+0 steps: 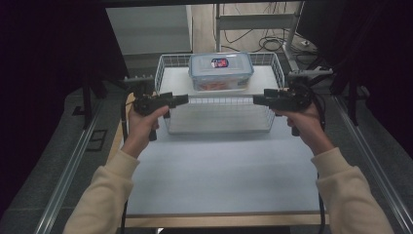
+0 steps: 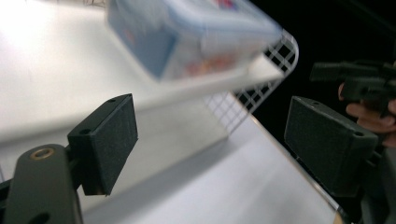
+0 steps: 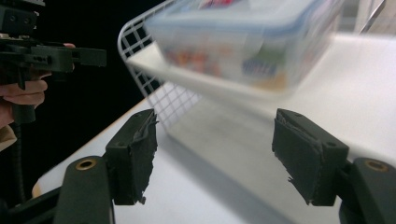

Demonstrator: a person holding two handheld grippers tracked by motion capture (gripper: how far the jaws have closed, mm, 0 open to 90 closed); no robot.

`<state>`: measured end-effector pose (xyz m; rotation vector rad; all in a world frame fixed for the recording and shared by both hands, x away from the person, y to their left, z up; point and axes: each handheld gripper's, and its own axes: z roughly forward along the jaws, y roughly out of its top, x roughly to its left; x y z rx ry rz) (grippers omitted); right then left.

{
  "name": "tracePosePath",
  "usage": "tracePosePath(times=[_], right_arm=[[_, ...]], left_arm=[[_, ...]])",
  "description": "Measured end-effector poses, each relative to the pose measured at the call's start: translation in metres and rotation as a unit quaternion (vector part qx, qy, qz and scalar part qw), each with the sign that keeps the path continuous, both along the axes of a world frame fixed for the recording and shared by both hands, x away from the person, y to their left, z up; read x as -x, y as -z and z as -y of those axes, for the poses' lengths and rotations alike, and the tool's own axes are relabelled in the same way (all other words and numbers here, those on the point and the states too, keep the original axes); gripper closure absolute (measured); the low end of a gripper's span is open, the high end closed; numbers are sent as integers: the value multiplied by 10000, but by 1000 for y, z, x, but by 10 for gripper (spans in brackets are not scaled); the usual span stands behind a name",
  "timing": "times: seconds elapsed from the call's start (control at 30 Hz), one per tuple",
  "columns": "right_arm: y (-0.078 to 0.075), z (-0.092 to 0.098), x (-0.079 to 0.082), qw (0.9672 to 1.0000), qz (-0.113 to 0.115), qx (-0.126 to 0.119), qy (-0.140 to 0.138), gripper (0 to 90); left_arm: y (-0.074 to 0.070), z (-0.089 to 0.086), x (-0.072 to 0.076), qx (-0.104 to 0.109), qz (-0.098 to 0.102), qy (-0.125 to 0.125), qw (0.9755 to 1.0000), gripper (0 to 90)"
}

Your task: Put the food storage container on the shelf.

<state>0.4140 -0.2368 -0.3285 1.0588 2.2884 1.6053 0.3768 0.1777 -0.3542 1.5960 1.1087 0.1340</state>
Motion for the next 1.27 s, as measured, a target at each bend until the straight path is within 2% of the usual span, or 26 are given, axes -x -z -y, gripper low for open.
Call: tracePosePath(times=[0.03, 0.07, 0.1, 0.13, 0.17, 0.27, 0.3, 0.43, 0.47, 0.5, 0.53, 0.57, 0.6, 0.8, 1.07, 1.27], right_arm=[[0, 0, 0, 10000, 0, 0, 0, 300], [11, 1, 11, 10000, 12, 24, -47, 297], [11, 1, 11, 10000, 12, 24, -47, 297], [23, 3, 22, 9999, 39, 103, -90, 293], [23, 3, 22, 9999, 39, 103, -90, 293], [46, 8, 43, 9996, 119, 241, -132, 285], [46, 8, 43, 9996, 119, 241, -132, 285], [73, 16, 62, 9996, 41, 200, -213, 283], [87, 19, 68, 9994, -33, 216, -253, 282], [87, 19, 68, 9994, -33, 216, -253, 282], [100, 21, 73, 9990, -110, 346, -254, 279], [100, 21, 73, 9990, -110, 346, -254, 279], [113, 24, 76, 9986, -207, 415, -262, 277], [126, 28, 77, 9984, -312, 422, -211, 273], [127, 30, 78, 9987, -258, 388, -186, 267], [131, 36, 81, 9989, -178, 418, -86, 228]], left_arm=[[6, 0, 6, -27, 0, 45, 10000, 172], [19, 2, 18, -80, -13, 108, 9999, 172], [19, 2, 18, -80, -13, 108, 9999, 172], [24, 2, 22, -99, -5, 126, 9999, 174], [29, 2, 27, -115, -1, 151, 9998, 174], [42, 2, 42, -132, 1, 247, 9996, 178], [46, 3, 46, -186, 0, 271, 9995, 178], [64, 6, 60, -314, -35, 369, 9988, 178], [74, 8, 64, -420, -99, 440, 9981, 177], [74, 8, 64, -420, -99, 440, 9981, 177], [79, 9, 66, -485, -119, 440, 9978, 177], [84, 9, 67, -521, -136, 437, 9976, 177], [89, 9, 69, -532, -163, 451, 9974, 177], [109, 11, 70, -681, -338, 494, 9959, 180], [115, 10, 69, -681, -419, 501, 9955, 181], [116, 10, 67, -602, -435, 504, 9960, 182]])
